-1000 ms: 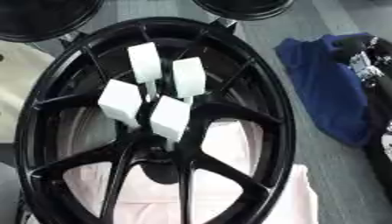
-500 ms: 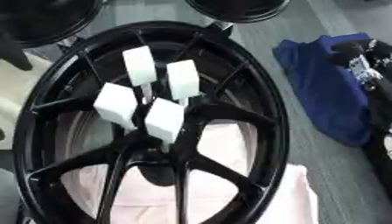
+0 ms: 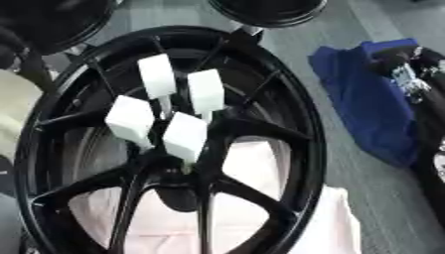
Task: Pull the pin out of the wheel hub.
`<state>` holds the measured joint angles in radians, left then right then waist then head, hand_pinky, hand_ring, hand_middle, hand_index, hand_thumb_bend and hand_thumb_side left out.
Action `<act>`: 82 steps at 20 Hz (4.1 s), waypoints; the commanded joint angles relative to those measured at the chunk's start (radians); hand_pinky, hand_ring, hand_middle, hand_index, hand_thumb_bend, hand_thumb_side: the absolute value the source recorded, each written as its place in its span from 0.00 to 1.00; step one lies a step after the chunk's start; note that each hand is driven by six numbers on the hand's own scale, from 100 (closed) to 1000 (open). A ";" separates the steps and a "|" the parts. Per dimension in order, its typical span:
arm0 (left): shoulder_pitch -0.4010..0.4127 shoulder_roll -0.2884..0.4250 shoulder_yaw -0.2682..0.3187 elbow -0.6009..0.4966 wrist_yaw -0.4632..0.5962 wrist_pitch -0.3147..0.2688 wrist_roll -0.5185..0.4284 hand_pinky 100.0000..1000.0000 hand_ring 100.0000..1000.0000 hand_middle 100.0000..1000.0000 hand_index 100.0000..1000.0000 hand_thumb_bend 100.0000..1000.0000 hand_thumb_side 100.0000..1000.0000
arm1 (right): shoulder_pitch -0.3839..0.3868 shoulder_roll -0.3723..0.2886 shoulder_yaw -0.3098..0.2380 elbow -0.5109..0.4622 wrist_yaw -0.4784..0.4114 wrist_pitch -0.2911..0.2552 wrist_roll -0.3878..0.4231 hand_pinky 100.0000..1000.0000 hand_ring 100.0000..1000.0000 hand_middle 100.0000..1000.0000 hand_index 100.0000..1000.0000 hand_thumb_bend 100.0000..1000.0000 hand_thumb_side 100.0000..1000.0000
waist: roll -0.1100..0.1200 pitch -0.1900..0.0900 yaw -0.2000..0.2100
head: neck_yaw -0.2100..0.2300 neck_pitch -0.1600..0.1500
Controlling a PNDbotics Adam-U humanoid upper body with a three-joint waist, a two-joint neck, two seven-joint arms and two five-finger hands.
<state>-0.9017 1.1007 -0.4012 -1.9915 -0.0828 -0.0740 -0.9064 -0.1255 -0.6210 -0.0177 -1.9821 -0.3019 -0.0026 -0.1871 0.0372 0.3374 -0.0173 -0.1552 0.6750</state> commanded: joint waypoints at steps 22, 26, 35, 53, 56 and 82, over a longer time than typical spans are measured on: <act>-0.223 -0.195 -0.122 0.080 0.115 0.450 0.092 0.86 0.64 0.64 0.80 0.38 0.42 | -0.011 -0.019 0.001 -0.018 -0.019 0.019 0.006 0.83 0.68 0.64 0.62 0.03 0.45 | 0.012 -0.028 -0.031 | 0.016 -0.013; -0.214 -0.205 -0.139 0.104 0.094 0.456 0.070 0.86 0.65 0.65 0.80 0.39 0.42 | -0.016 -0.016 0.001 -0.018 -0.021 0.020 0.007 0.83 0.68 0.64 0.62 0.03 0.45 | 0.016 -0.019 -0.039 | 0.021 -0.011; -0.198 -0.214 -0.150 0.137 0.034 0.442 0.004 0.85 0.61 0.60 0.75 0.38 0.39 | -0.027 -0.010 0.003 -0.018 -0.022 0.022 0.008 0.83 0.68 0.64 0.62 0.02 0.45 | 0.019 -0.001 -0.048 | 0.034 0.002; -0.154 -0.204 -0.209 0.163 0.010 0.356 -0.001 0.88 0.72 0.71 0.81 0.35 0.23 | -0.037 -0.003 0.006 -0.018 -0.030 0.023 0.009 0.83 0.67 0.64 0.62 0.01 0.46 | 0.016 0.007 -0.053 | 0.049 -0.001; -0.151 -0.205 -0.208 0.168 -0.012 0.345 -0.001 0.88 0.73 0.72 0.81 0.36 0.23 | -0.037 -0.002 0.007 -0.018 -0.030 0.023 0.010 0.83 0.67 0.64 0.62 0.00 0.46 | 0.015 0.008 -0.055 | 0.051 -0.004; -0.146 -0.214 -0.191 0.212 -0.078 0.290 -0.001 0.87 0.71 0.70 0.80 0.29 0.14 | -0.034 0.005 0.007 -0.018 -0.030 0.024 0.017 0.84 0.68 0.64 0.62 0.00 0.48 | 0.012 0.012 -0.056 | 0.009 -0.042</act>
<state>-1.0281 0.8716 -0.6057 -1.7706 -0.1683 0.2160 -0.9021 -0.1566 -0.6022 -0.0056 -1.9821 -0.3245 0.0226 -0.1716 0.0532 0.3640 -0.0726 -0.1439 0.6474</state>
